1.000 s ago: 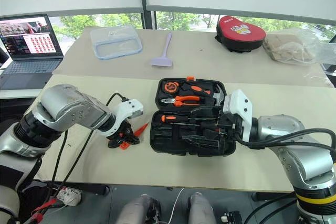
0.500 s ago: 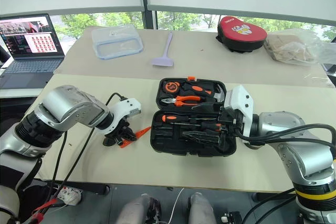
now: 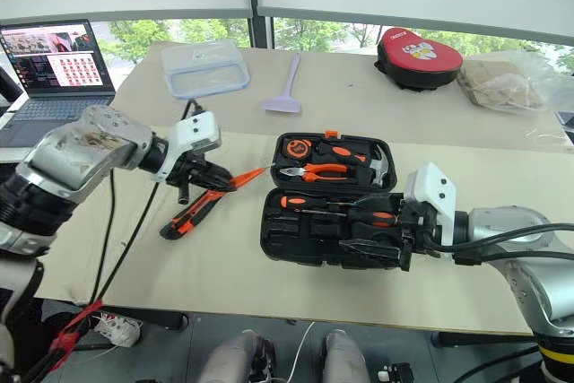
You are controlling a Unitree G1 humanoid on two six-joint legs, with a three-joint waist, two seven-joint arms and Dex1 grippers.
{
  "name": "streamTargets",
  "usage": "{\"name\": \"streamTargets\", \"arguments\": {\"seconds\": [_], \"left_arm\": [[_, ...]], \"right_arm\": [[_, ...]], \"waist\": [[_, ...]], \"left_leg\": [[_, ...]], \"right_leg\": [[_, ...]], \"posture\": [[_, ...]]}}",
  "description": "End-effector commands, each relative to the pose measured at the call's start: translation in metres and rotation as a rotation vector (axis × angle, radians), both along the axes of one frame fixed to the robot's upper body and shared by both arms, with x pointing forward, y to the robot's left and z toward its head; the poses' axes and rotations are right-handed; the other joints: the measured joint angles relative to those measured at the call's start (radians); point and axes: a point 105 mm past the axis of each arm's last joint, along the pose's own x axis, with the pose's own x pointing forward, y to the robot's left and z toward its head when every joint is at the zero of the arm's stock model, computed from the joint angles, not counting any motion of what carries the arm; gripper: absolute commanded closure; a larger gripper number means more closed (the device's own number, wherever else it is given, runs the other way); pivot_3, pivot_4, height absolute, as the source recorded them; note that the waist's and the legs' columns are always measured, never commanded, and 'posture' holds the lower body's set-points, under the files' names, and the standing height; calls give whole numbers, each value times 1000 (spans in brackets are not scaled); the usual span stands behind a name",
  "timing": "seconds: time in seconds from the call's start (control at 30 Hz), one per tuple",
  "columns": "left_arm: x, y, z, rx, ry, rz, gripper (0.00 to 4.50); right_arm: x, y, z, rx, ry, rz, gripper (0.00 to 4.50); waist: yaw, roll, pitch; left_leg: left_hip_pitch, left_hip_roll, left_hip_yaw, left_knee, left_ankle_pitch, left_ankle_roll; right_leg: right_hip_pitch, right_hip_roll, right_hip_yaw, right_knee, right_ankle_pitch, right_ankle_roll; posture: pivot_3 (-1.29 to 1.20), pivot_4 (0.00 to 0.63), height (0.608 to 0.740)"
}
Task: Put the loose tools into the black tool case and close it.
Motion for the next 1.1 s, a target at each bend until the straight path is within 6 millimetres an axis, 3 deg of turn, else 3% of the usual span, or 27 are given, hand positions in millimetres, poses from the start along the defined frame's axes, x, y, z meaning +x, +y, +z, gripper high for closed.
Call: {"name": "streamTargets", "arguments": {"seconds": [0.03, 0.23, 0.4, 0.57, 1.1], "left_arm": [[-7, -30, 16, -9, -41, -168, 4101], [-1, -67, -2, 82, -12, -216, 4101], [-8, -79, -25, 182, 52, -275, 4101], [-12, -83, -36, 227, 81, -288, 4101], [4, -93, -63, 344, 59, -257, 4101]], "right_arm": [[-1, -1, 11, -4, -59, 4, 0], [-1, 0, 13, 0, -71, -12, 0], [-3, 0, 11, 3, -81, -30, 0], [-4, 0, 10, 7, -86, -42, 0], [-5, 3, 7, 30, -95, -68, 0]], "waist": [[1, 0, 0], [-2, -1, 0], [-5, -1, 0], [-6, -1, 1], [-2, -1, 0]], "left_leg": [[0, 0, 0, 0, 0, 0], [-1, 0, 0, 1, 0, 1], [-2, 0, 0, 1, 0, 1], [-2, 0, 0, 1, 0, 1], [-1, 1, -2, 2, -1, 3]], "right_leg": [[0, 0, 0, 0, 0, 0], [0, 1, 0, 0, 0, 1], [-1, 1, 0, 0, 0, 1], [-1, 1, 0, 0, 0, 1], [0, 0, 0, 0, 0, 1]], "posture": [[0, 150, 731], [0, 150, 731], [0, 150, 731], [0, 150, 731], [0, 150, 731]]}}
